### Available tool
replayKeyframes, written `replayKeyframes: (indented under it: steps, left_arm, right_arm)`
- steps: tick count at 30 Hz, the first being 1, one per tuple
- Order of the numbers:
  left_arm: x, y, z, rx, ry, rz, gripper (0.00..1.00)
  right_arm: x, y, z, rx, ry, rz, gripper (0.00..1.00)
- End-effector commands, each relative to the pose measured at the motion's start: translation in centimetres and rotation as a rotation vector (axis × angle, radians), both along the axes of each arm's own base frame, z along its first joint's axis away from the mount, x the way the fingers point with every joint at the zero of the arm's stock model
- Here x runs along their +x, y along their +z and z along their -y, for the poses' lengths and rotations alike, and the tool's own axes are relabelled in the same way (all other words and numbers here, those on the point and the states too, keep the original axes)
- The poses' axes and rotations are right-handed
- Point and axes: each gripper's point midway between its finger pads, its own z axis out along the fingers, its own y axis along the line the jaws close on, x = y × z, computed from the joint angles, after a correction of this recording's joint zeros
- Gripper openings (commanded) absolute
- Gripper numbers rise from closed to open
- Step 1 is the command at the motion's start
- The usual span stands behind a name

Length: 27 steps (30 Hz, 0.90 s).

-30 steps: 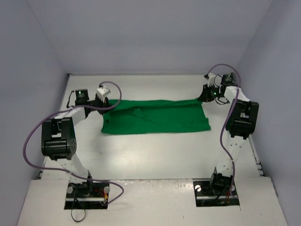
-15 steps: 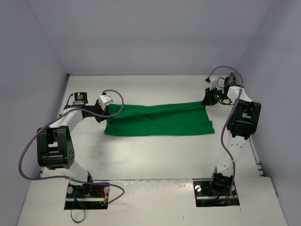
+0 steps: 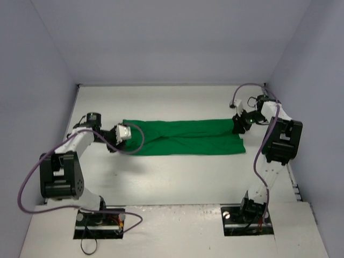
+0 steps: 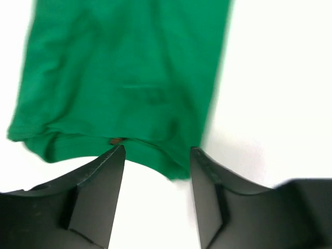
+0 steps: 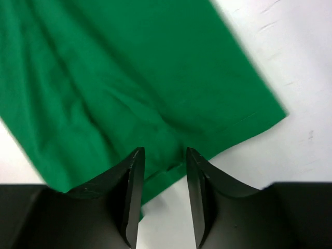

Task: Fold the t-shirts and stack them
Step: Fold the other side of the tshirt into a rectangle

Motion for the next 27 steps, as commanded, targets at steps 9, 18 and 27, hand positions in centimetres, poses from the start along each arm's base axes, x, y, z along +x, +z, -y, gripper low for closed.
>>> replayKeyframes:
  steps: [9, 18, 27]
  left_arm:
    - [-0.4, 7.4, 2.4, -0.126, -0.015, 0.119, 0.54]
    - [8.8, 7.0, 8.0, -0.272, 0.519, -0.348, 0.39]
    - [10.0, 1.6, 12.4, -0.317, 0.658, -0.757, 0.31]
  right_arm:
    - [-1.2, 9.3, 0.1, -0.081, 0.161, 0.286, 0.39]
    - [2.2, 8.6, -6.0, 0.200, 0.008, 0.069, 0.20]
    - [2.0, 7.3, -5.9, 0.216, -0.030, 0.006, 0.20]
